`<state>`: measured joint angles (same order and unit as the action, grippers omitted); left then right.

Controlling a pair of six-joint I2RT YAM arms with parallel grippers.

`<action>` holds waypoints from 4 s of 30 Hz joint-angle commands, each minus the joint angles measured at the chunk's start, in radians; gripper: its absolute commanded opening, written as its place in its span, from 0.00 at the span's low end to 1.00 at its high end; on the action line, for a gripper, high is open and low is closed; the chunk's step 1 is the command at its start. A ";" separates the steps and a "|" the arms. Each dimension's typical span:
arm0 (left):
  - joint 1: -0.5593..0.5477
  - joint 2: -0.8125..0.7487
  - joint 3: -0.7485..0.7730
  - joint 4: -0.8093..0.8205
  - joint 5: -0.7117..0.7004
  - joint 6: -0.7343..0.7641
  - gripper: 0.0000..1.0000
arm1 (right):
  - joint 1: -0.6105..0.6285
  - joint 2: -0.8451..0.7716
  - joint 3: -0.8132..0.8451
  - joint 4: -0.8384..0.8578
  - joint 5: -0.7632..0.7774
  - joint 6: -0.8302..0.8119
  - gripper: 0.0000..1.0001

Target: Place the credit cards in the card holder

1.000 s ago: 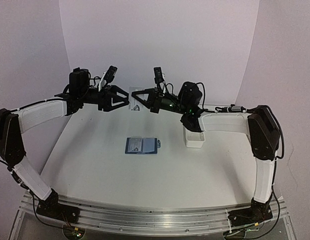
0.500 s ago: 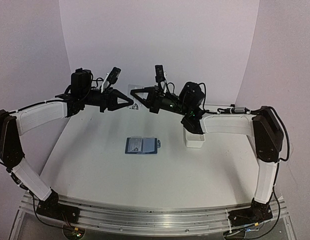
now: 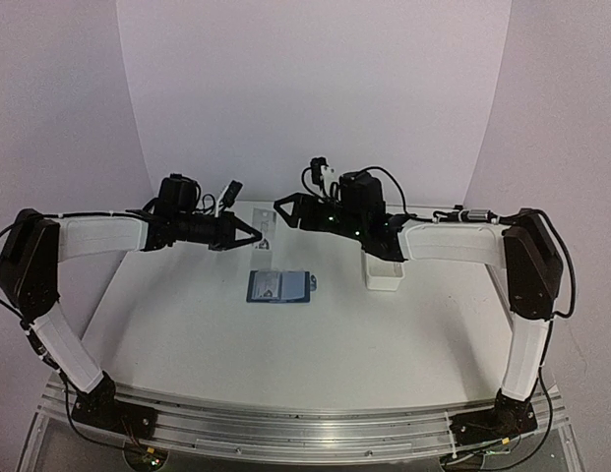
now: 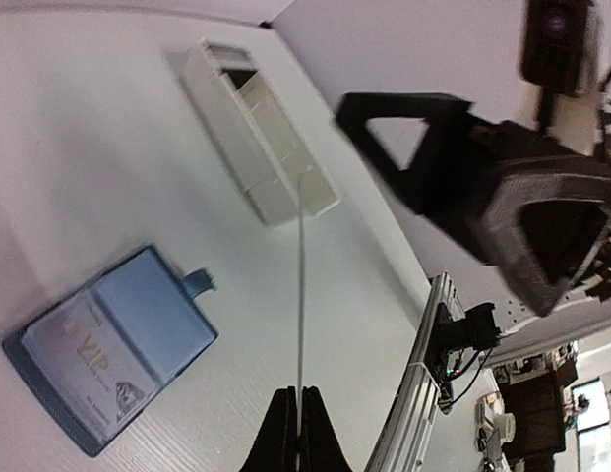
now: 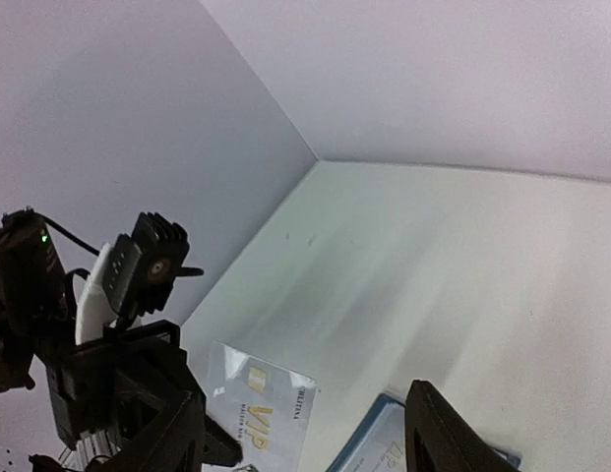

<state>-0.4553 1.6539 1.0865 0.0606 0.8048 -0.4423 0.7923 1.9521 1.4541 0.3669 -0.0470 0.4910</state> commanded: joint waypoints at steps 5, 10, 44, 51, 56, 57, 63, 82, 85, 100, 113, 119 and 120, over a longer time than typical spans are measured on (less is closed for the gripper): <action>-0.016 0.219 0.047 0.070 -0.133 -0.066 0.00 | -0.019 0.170 0.081 -0.313 0.055 0.269 0.50; -0.023 0.306 0.077 0.102 -0.138 -0.095 0.00 | -0.019 0.273 0.208 -0.483 0.123 0.175 0.40; -0.083 0.402 0.027 0.126 -0.238 -0.134 0.00 | -0.019 0.363 0.138 -0.477 0.073 0.255 0.26; -0.086 0.406 -0.013 0.143 -0.235 -0.150 0.00 | -0.018 0.344 0.086 -0.431 0.057 0.294 0.26; -0.086 0.407 -0.050 0.219 -0.185 -0.198 0.00 | -0.019 0.331 0.029 -0.377 0.025 0.352 0.25; -0.086 0.413 -0.047 0.229 -0.179 -0.213 0.00 | -0.018 0.329 0.023 -0.364 0.018 0.367 0.25; -0.086 0.428 -0.077 0.282 -0.155 -0.326 0.00 | -0.018 0.293 -0.077 -0.272 -0.002 0.465 0.25; -0.039 0.450 -0.135 0.311 -0.094 -0.369 0.00 | 0.034 0.234 -0.242 -0.197 -0.107 0.547 0.11; -0.033 0.449 -0.129 0.294 -0.094 -0.322 0.00 | 0.034 0.213 -0.240 -0.198 -0.147 0.501 0.13; 0.022 0.401 -0.123 0.187 0.067 -0.089 0.00 | 0.034 0.282 -0.215 -0.141 -0.202 0.540 0.13; 0.017 0.444 -0.100 -0.035 0.186 -0.083 0.00 | 0.032 0.325 -0.192 -0.135 -0.176 0.552 0.13; 0.020 0.459 -0.051 -0.165 0.222 -0.042 0.00 | 0.031 0.323 -0.191 -0.135 -0.162 0.547 0.13; 0.020 0.467 -0.045 -0.174 0.227 -0.039 0.00 | 0.031 0.325 -0.188 -0.135 -0.163 0.543 0.13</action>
<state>-0.4328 2.0741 1.0126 0.0389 1.0140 -0.5246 0.8089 2.2109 1.2698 0.3455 -0.2321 1.0344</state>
